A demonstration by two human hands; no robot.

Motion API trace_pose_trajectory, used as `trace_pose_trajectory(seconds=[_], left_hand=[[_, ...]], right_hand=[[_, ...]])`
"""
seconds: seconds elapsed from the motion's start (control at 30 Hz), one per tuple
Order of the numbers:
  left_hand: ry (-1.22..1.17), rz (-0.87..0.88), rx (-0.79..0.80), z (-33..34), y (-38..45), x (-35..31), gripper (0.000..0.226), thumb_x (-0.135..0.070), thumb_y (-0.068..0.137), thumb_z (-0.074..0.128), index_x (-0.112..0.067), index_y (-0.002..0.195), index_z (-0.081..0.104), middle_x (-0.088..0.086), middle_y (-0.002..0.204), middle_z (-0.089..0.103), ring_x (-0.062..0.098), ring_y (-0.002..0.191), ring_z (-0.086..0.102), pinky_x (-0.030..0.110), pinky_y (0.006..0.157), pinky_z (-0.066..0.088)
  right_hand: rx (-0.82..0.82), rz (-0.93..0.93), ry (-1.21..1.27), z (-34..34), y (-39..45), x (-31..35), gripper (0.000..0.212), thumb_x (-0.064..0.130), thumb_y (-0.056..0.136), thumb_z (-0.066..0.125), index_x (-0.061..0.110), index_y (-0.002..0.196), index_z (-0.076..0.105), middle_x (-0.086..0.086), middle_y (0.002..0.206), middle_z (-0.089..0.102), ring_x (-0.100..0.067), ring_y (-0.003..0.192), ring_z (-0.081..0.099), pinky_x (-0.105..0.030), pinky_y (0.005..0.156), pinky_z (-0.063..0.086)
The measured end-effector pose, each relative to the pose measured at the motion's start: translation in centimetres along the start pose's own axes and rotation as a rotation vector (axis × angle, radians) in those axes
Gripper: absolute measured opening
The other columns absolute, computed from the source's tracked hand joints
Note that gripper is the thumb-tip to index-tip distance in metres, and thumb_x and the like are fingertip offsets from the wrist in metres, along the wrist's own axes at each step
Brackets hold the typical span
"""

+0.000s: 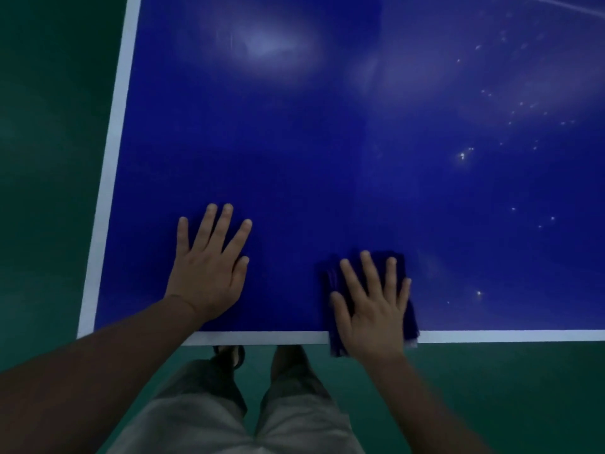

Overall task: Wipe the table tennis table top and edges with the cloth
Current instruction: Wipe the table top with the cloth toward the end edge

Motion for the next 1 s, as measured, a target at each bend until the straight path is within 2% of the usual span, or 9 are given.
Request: trace_pose_trajectory(seconds=[0.13,0.23,0.3,0.4,0.53,0.67,0.77,0.9,1.0], left_hand=[[-0.006,-0.023,0.012,-0.2,1.4,-2.0,0.061,-0.047,0.099,0.024,-0.022,0.154,0.027,0.01,0.164,0.016,0.031,0.152,0.003,0.061,0.118,-0.002],[0.0,-0.028,0.013,-0.4,2.5,-3.7,0.061,-0.048,0.1,0.022,-0.023,0.154,0.027,0.006,0.164,0.016,0.03,0.152,0.001,0.06,0.118,-0.005],[-0.009,-0.049,0.01,-0.6,3.3,-4.8,0.061,-0.049,0.1,0.021,-0.023,0.155,0.027,0.005,0.165,0.015,0.03,0.152,-0.001,0.057,0.118,-0.008],[-0.016,-0.087,0.004,-0.6,4.3,-5.9,0.061,-0.049,0.1,0.02,-0.023,0.155,0.024,0.005,0.165,0.013,0.029,0.152,-0.003,0.056,0.118,-0.009],[-0.029,-0.131,0.008,-0.5,5.0,-6.2,0.062,-0.049,0.099,0.019,-0.024,0.156,0.022,0.006,0.165,0.011,0.027,0.153,-0.003,0.056,0.119,-0.007],[-0.042,-0.135,0.007,-0.4,5.0,-6.1,0.063,-0.05,0.099,0.02,-0.024,0.156,0.023,0.005,0.165,0.011,0.027,0.153,-0.003,0.055,0.119,-0.008],[-0.054,-0.124,0.0,-0.5,5.2,-6.0,0.062,-0.049,0.098,0.022,-0.024,0.155,0.025,0.005,0.165,0.013,0.027,0.153,0.0,0.053,0.119,-0.01],[-0.07,-0.1,0.012,-0.7,5.9,-5.9,0.062,-0.049,0.098,0.022,-0.025,0.155,0.024,0.005,0.165,0.012,0.027,0.153,0.0,0.055,0.12,-0.003],[-0.074,-0.048,0.035,-0.8,7.2,-5.5,0.062,-0.05,0.099,0.019,-0.028,0.157,0.018,0.003,0.166,0.004,0.024,0.152,-0.008,0.054,0.12,-0.005]], right_hand=[[-0.01,0.254,0.032,-2.7,7.5,-5.3,0.062,0.063,0.097,0.022,0.041,0.155,0.023,0.005,0.167,0.012,-0.033,0.153,-0.005,-0.064,0.119,-0.002],[-0.039,0.367,0.085,-3.7,12.6,-4.1,0.061,0.059,0.1,0.022,0.04,0.157,0.017,0.005,0.168,0.006,-0.035,0.152,-0.011,-0.066,0.117,-0.005],[-0.045,0.211,0.053,-3.4,13.2,-1.1,0.06,0.056,0.1,0.025,0.039,0.157,0.021,0.003,0.168,0.011,-0.039,0.152,-0.006,-0.067,0.117,-0.003],[-0.029,-0.094,-0.005,-2.1,8.4,1.6,0.057,0.055,0.1,0.033,0.038,0.155,0.029,0.002,0.166,0.02,-0.04,0.153,0.001,-0.066,0.118,0.003],[0.011,-0.188,-0.022,-1.0,3.0,-2.5,0.056,0.058,0.098,0.039,0.04,0.151,0.035,0.005,0.164,0.025,-0.037,0.153,0.009,-0.066,0.118,0.01],[-0.002,-0.032,-0.032,-2.4,5.2,-8.9,0.058,0.061,0.098,0.033,0.04,0.151,0.035,0.005,0.164,0.025,-0.035,0.153,0.007,-0.065,0.119,0.006],[0.015,0.118,0.019,-3.8,8.4,-10.6,0.061,0.062,0.097,0.024,0.04,0.154,0.028,0.005,0.166,0.017,-0.032,0.154,-0.003,-0.063,0.12,-0.003],[-0.016,0.314,0.101,-5.3,15.3,-7.8,0.061,0.059,0.1,0.019,0.041,0.158,0.015,0.006,0.168,0.003,-0.032,0.152,-0.016,-0.064,0.117,-0.009],[-0.032,0.262,0.122,-5.7,20.1,-2.7,0.06,0.056,0.101,0.023,0.039,0.158,0.015,0.004,0.168,0.004,-0.035,0.152,-0.015,-0.065,0.117,-0.009]])
Point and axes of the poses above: each hand's wrist, its own y-axis towards the middle knuckle, its own z-axis out of the palm, x = y × z, the point moved 6 cm from there along y, towards the middle knuckle
